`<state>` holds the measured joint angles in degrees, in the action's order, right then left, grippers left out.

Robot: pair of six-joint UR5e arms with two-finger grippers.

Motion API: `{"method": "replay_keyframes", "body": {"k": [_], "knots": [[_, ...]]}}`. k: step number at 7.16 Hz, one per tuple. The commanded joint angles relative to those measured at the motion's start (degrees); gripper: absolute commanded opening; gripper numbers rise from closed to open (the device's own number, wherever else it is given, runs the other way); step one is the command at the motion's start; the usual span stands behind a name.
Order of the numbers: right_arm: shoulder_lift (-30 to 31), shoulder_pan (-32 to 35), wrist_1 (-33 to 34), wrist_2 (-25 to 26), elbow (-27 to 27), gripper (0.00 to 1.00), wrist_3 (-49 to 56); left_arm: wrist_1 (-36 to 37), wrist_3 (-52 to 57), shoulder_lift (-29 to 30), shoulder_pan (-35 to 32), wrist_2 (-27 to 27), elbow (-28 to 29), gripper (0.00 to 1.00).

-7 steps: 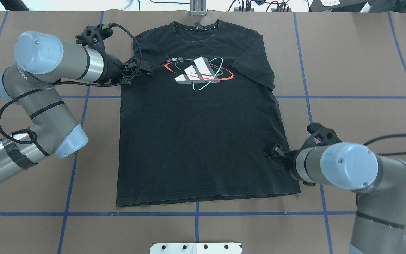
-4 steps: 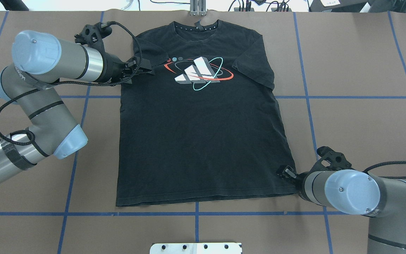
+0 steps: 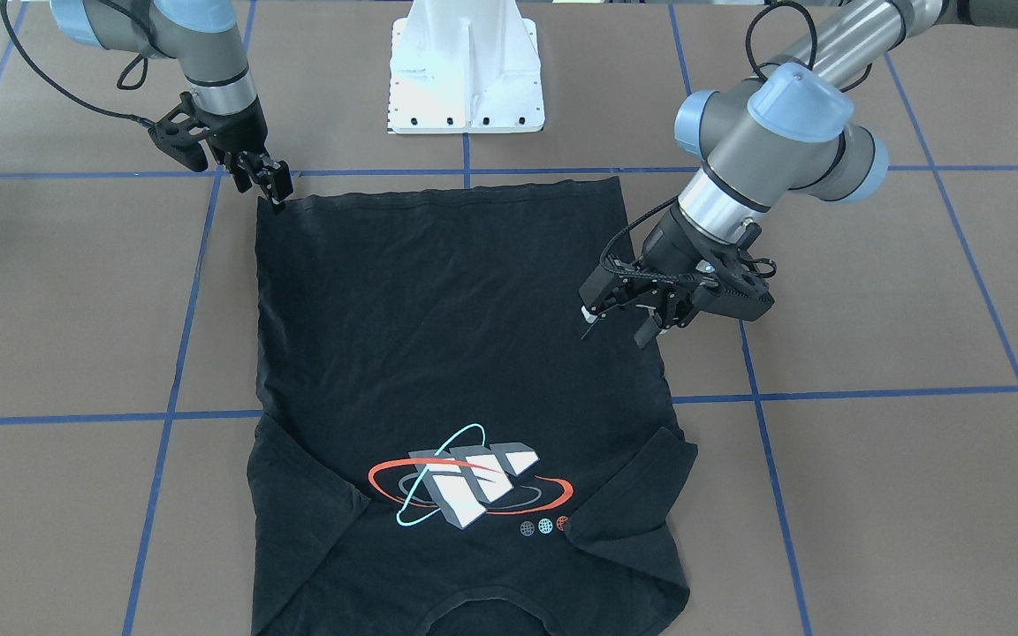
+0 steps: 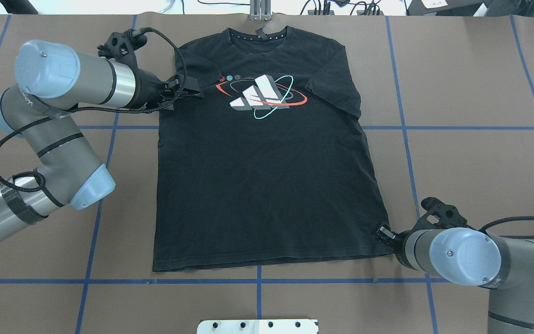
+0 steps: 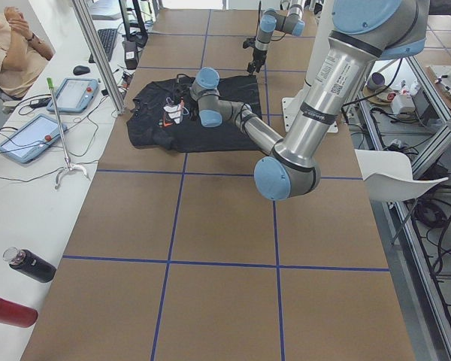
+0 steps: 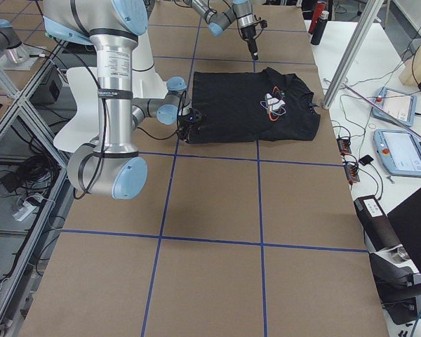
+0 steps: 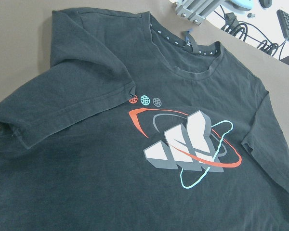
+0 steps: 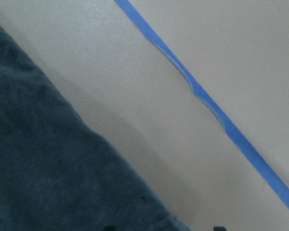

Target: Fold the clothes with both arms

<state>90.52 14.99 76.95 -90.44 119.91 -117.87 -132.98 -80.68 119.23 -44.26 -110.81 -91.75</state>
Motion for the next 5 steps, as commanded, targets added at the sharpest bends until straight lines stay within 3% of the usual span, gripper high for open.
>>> {"method": "replay_keyframes", "body": {"k": [1,4,5], "knots": [[0.1,-0.9,0.0,0.0,0.0,0.74,-0.1,0.0,0.1,0.0,0.0,0.1,0.3,0.93],[0.4,-1.4,0.0,0.0,-0.2,0.69,-0.1,0.0,0.1,0.0,0.0,0.2,0.6,0.94],[0.4,-1.4,0.0,0.0,-0.2,0.56,-0.1,0.0,0.1,0.0,0.0,0.2,0.7,0.94]]}}
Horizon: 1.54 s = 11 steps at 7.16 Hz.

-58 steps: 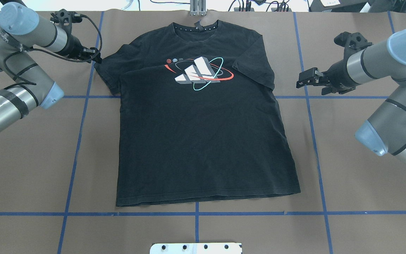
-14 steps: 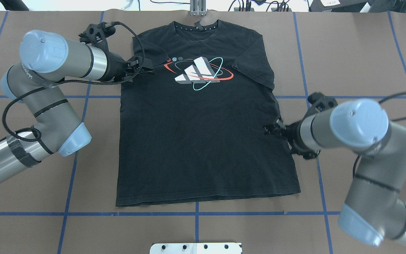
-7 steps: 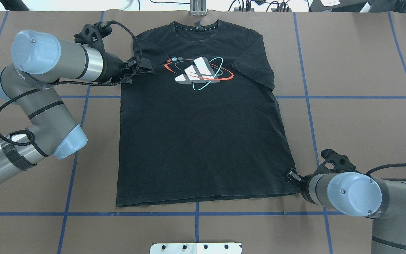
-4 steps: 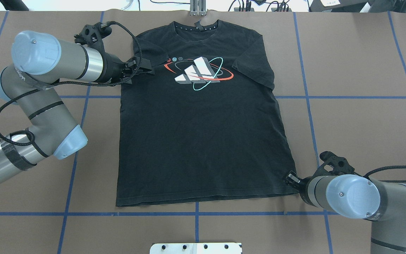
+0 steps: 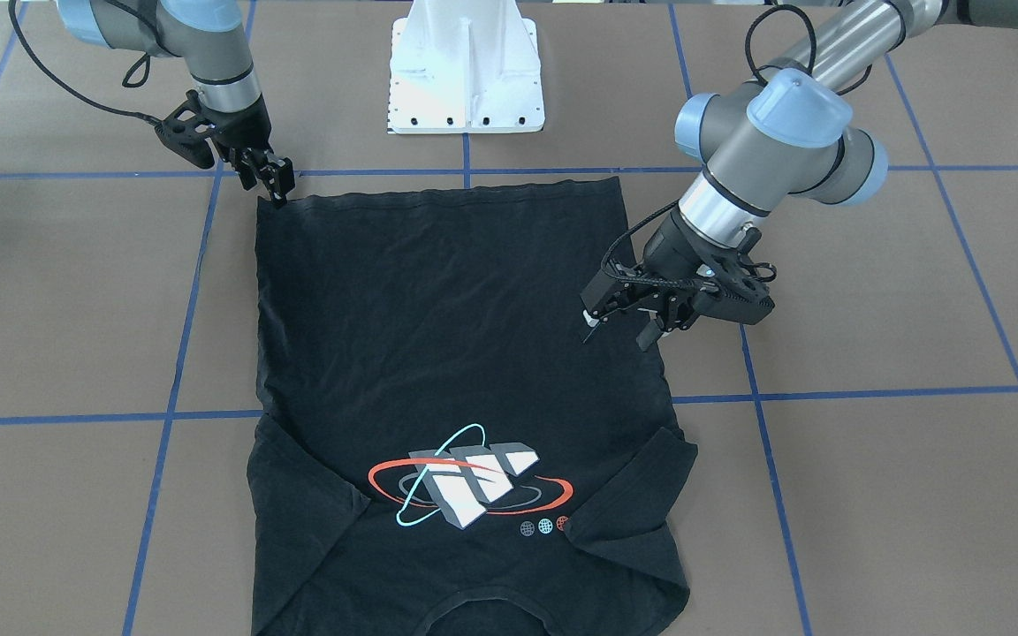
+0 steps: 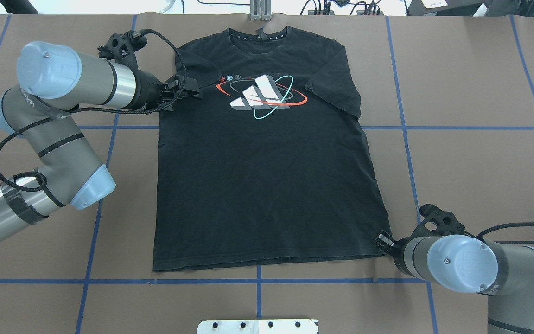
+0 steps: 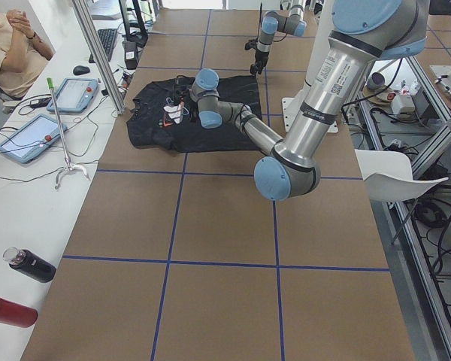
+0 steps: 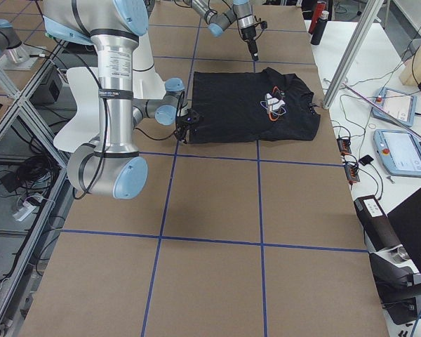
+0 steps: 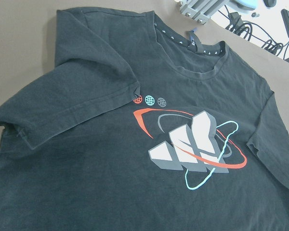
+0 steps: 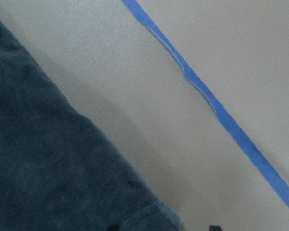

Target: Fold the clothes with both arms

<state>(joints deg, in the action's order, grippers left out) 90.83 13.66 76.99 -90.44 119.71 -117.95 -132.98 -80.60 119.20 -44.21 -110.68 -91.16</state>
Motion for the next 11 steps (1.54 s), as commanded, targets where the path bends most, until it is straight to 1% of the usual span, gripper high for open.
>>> {"method": "replay_keyframes", "body": {"k": [1,2,3,4,7,8,9,10,11], "knots": [[0.1,0.0,0.1,0.0,-0.1,0.46,-0.1,0.0,0.0,0.0,-0.2,0.0,0.0,0.94],[0.0,0.0,0.1,0.0,-0.1,0.29,-0.3,-0.1,0.0,-1.2,0.0,0.0,-0.1,0.94],[0.1,0.0,0.1,0.0,-0.2,0.08,-0.3,-0.2,0.1,-1.4,0.0,0.0,-0.2,0.94],[0.1,0.0,0.1,0.0,-0.1,0.00,-0.3,-0.1,0.0,-1.4,0.0,0.0,-0.2,0.94],[0.1,0.2,0.1,-0.3,1.0,0.00,-0.3,0.0,-0.3,-1.4,0.0,0.0,-0.9,0.94],[0.9,0.1,0.2,-0.5,2.4,0.00,-0.3,0.0,-2.2,-3.8,-0.3,0.2,-3.7,0.98],[3.1,-0.6,0.2,-0.9,4.5,0.00,-0.3,0.0,-4.8,-7.5,0.4,2.0,-7.6,0.99],[5.2,-3.2,0.2,-1.2,6.7,0.00,-1.9,0.1,-8.8,-9.2,2.4,2.7,-10.7,0.99],[5.2,-6.6,0.0,-0.6,7.1,0.00,-5.1,0.3,-11.1,-12.7,4.7,3.2,-14.1,0.99]]}}
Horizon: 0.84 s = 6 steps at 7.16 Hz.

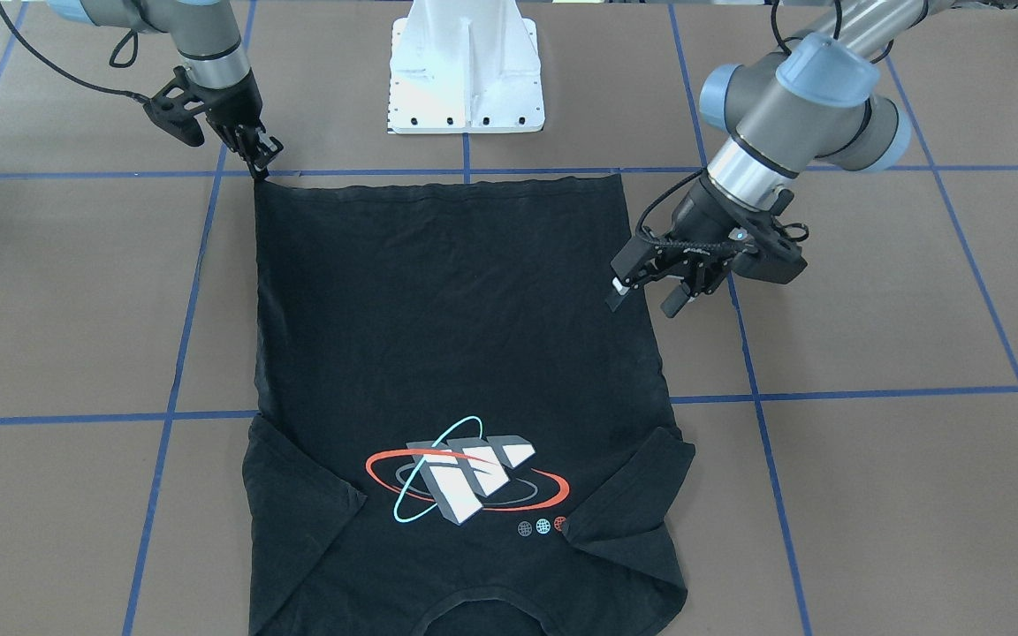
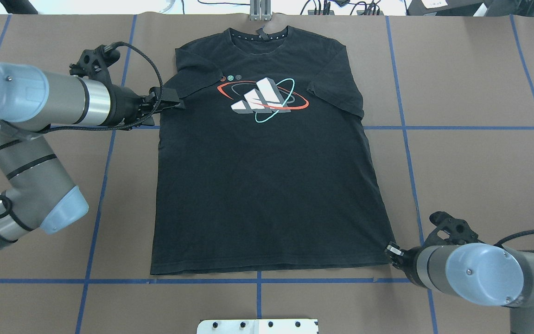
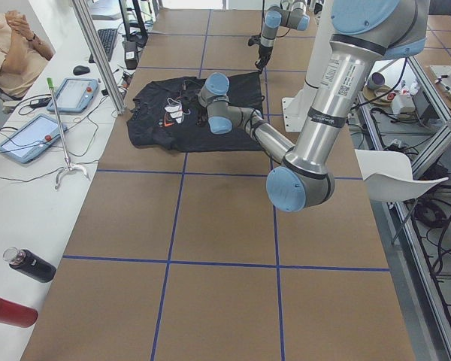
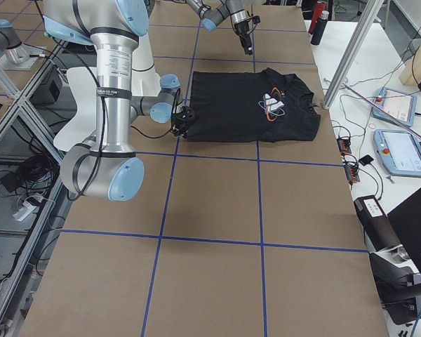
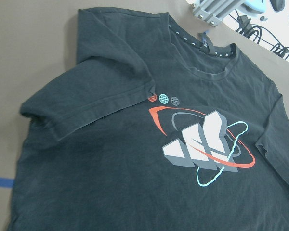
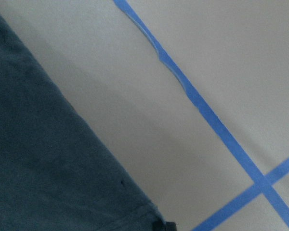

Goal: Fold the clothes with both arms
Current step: 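Move both grippers to the hem corners nearest the robot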

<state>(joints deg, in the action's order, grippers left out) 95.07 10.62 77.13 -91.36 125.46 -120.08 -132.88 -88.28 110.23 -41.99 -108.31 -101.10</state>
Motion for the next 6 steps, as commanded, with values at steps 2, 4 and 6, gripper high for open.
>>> {"method": "replay_keyframes", "body": {"k": [2,4,6], "knots": [[2.5,-5.8,0.0,0.4,3.6,0.00,-3.1,4.3,-8.0,-11.3,9.2,6.6,-10.2,0.99],[3.5,-6.6,0.0,0.6,4.3,0.00,-3.1,4.9,-12.7,-19.1,18.3,13.8,-15.5,0.99],[3.5,-6.6,0.0,0.6,4.3,0.00,-3.1,9.1,-17.3,-20.1,25.5,18.9,-15.8,0.85]]}}
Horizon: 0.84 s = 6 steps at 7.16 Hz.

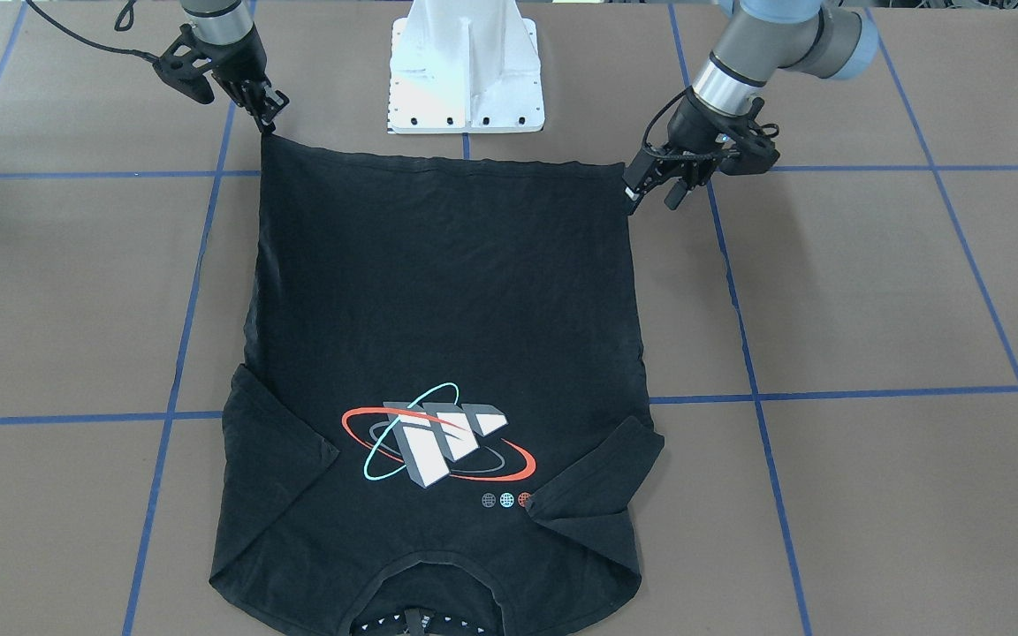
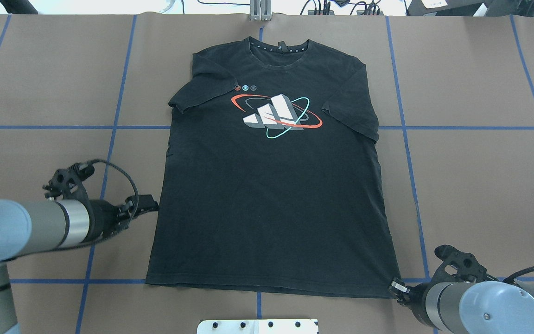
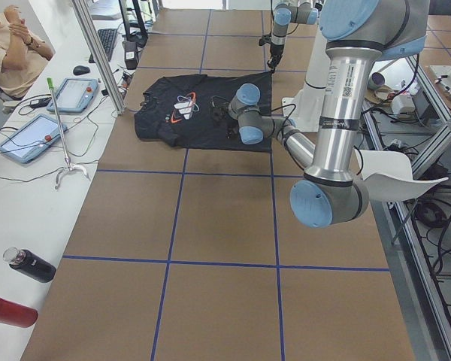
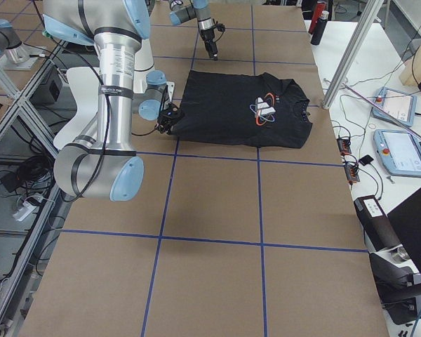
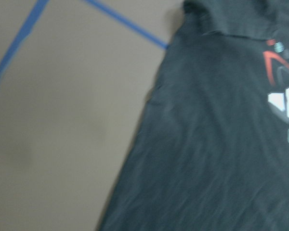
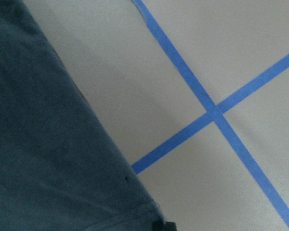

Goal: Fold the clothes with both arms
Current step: 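Move both grippers to the hem corners nearest the robot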

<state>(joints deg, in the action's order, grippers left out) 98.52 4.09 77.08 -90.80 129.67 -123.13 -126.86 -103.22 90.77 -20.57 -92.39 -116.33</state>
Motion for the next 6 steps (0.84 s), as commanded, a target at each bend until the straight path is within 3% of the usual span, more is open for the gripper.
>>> {"method": "replay_keyframes", "body": {"k": [1,2,3,6], "knots": [[0.0,0.0,0.0,0.0,0.5,0.00,0.0,6.1,-4.0,0.7,5.5,3.0,-0.9,0.74],[0.1,0.0,0.1,0.0,0.7,0.00,0.0,7.3,-4.2,0.6,6.2,3.0,-1.7,0.66],[0.1,0.0,0.0,0.0,0.8,0.00,0.0,10.6,-5.2,1.1,7.7,2.8,-2.7,0.66],[0.1,0.0,0.1,0.0,0.8,0.00,0.0,11.8,-5.7,1.2,10.0,2.8,-1.8,0.60]]}}
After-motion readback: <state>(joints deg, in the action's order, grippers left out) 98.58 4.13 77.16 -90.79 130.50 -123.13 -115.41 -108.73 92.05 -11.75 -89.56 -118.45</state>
